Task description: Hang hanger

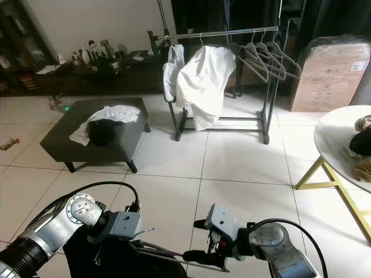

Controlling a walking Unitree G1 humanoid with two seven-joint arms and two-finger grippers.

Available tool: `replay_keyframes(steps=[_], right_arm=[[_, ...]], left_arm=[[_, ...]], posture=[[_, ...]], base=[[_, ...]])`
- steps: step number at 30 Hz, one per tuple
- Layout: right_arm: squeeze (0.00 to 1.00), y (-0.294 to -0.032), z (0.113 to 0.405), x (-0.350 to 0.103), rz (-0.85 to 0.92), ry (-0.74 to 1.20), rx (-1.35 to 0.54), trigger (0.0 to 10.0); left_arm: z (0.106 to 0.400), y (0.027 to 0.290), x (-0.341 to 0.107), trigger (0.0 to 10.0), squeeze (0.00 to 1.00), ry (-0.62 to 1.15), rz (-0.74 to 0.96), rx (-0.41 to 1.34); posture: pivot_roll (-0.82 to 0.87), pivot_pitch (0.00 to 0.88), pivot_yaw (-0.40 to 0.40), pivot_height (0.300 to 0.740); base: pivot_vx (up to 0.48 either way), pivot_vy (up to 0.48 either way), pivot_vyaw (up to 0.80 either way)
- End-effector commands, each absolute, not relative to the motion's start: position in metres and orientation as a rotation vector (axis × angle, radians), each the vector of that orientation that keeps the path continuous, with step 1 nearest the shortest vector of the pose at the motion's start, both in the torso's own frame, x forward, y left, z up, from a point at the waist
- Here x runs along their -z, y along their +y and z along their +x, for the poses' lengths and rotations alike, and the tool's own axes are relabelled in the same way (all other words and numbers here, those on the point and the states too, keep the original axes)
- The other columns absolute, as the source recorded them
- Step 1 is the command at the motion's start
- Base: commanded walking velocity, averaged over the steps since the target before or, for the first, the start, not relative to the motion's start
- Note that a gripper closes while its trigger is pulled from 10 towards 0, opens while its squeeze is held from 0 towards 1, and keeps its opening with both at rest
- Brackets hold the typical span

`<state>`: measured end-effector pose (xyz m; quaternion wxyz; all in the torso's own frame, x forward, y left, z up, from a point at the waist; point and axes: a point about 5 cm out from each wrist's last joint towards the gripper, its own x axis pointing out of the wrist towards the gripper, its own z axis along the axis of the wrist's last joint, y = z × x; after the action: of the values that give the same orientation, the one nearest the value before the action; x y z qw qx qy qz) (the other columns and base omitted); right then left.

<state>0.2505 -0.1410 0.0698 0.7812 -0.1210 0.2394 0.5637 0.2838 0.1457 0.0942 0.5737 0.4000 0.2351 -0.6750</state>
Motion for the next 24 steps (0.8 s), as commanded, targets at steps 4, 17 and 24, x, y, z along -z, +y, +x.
replay_keyframes(steps=[4,17,24], right_arm=[[0.0,-0.132,0.247,-0.066,-0.25,0.525,-1.241,0.0],[0.0,-0.12,0.253,-0.065,-0.166,0.505,-1.215,10.0],[0.0,-0.119,0.254,-0.067,-0.148,0.497,-1.209,5.9]], left_arm=[[0.29,0.146,-0.101,10.0,0.0,0.53,0.972,1.557],[0.294,0.118,-0.105,10.0,0.0,0.441,0.965,1.546],[0.296,0.11,-0.106,10.0,0.0,0.427,0.964,1.532]], posture=[[-0.16,0.047,0.147,0.74],[-0.15,0.068,0.145,0.74],[-0.16,0.074,0.144,0.74]], base=[[0.0,0.0,0.0],[0.0,0.0,0.0],[0.0,0.0,0.0]])
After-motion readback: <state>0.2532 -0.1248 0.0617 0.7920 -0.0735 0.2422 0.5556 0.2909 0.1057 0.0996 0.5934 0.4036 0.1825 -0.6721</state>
